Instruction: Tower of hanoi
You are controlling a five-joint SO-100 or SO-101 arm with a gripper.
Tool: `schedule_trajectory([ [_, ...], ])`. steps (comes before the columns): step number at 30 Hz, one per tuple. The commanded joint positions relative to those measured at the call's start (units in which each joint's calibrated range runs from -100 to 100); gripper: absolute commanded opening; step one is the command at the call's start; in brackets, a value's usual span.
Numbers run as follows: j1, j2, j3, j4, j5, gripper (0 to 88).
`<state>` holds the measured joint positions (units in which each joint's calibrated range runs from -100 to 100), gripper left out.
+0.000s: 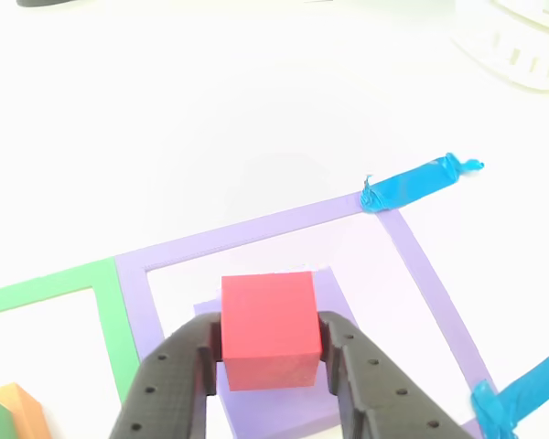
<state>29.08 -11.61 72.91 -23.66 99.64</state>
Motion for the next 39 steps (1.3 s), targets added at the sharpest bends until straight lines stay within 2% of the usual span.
schedule_trajectory([
  [1,-1.6,-15.2,-6.3,19.0,0.4,1.4],
  [10,-5.1,-33.5,-25.6,62.9,0.4,1.3],
  [15,-11.0,-34.7,-47.7,87.2,0.4,1.3],
  [19,-16.9,-32.0,-68.1,102.5,0.4,1.3],
  [22,-21.1,-30.7,-79.8,109.9,0.4,1.3],
  [26,-25.7,-30.4,-87.4,114.3,0.4,1.3],
  [32,-27.8,-31.8,-81.6,113.1,0.4,1.3],
  [35,-27.5,-34.1,-72.7,107.4,0.4,1.3],
  [39,-26.4,-39.5,-54.1,93.7,0.4,1.3],
])
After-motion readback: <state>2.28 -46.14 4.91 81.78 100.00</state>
